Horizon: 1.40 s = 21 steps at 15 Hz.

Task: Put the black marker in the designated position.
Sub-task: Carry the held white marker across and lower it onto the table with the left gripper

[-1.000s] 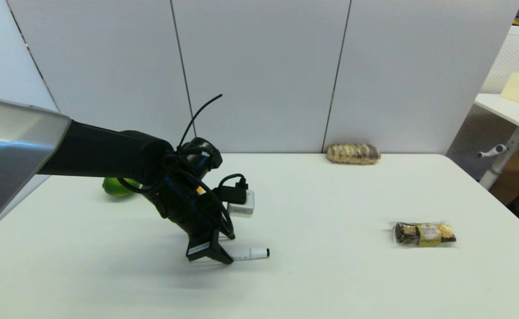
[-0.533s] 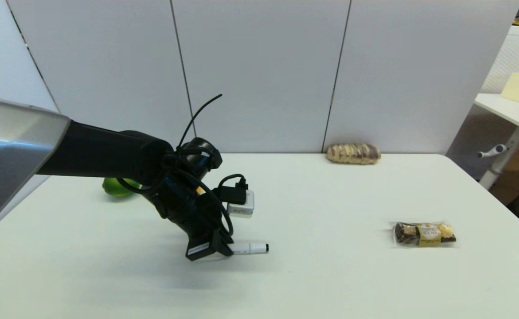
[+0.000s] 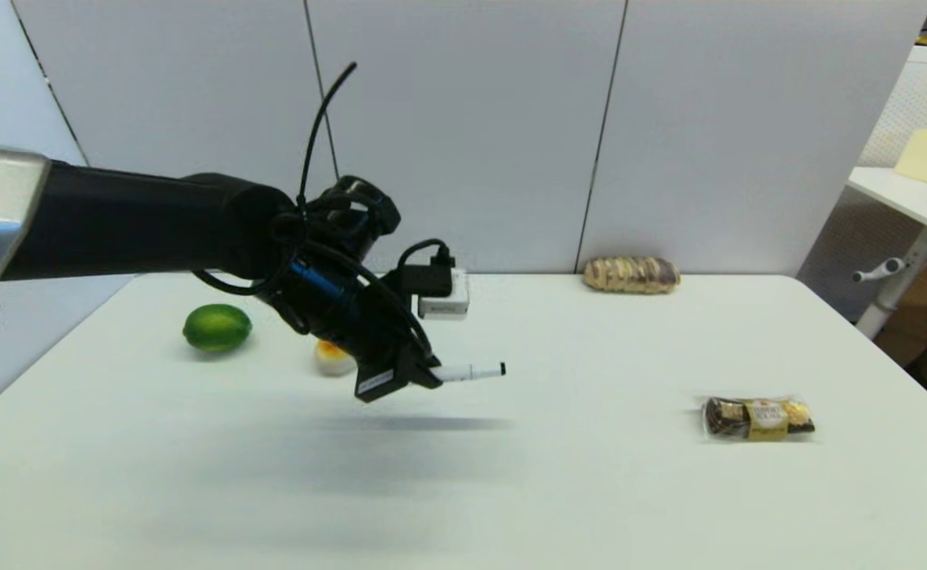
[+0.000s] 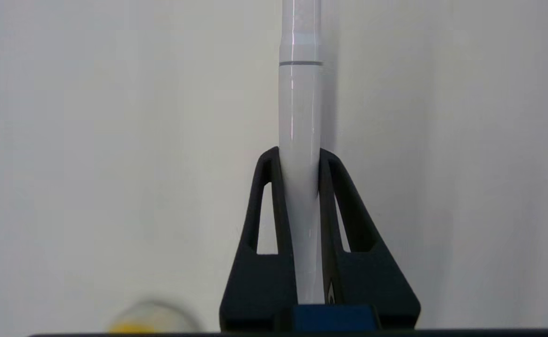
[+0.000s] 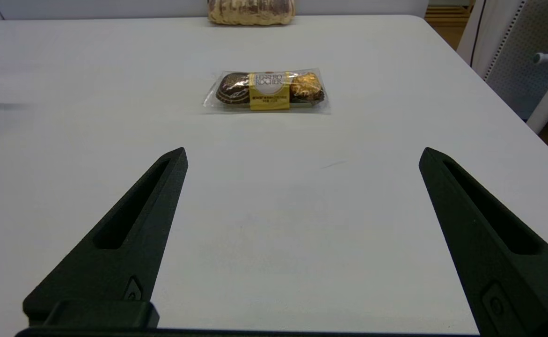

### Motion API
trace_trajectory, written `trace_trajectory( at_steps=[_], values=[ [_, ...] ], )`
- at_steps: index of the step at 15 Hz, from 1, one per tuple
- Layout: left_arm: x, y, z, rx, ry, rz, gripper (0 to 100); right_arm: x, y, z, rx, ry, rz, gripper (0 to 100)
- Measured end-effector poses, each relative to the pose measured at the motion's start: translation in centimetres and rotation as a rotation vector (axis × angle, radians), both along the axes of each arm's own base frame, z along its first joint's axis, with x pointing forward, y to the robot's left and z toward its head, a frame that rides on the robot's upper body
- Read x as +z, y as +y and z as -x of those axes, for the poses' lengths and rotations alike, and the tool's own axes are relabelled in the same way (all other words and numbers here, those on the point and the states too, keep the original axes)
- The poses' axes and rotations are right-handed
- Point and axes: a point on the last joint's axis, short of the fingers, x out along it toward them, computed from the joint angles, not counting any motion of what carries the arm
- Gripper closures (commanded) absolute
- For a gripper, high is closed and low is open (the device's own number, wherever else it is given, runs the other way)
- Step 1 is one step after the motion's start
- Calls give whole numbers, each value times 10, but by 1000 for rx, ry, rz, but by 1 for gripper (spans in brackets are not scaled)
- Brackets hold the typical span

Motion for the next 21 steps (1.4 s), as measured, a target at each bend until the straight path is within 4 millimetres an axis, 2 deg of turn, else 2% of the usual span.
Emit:
trace_trajectory(
  at_steps=[2, 4, 7, 10, 13, 17, 21],
  values=[
    [24, -13, 0, -4, -56, 62, 100, 0, 0, 0, 0, 0, 0, 0],
    [40, -34, 7, -11, -67, 125, 100, 0, 0, 0, -1, 0, -1, 0],
    [46, -70, 16, -41, -47, 179, 100, 0, 0, 0, 0, 0, 0, 0],
    [24, -118, 26, -79, 10, 201, 100, 0, 0, 0, 0, 0, 0, 0],
    [-10, -152, 29, -99, 55, 185, 100, 0, 0, 0, 0, 0, -1, 0],
    [-43, -170, 20, -95, 40, 168, 100, 0, 0, 0, 0, 0, -1, 0],
    [-59, -175, 16, -77, 35, 133, 100, 0, 0, 0, 0, 0, 0, 0]
  ],
)
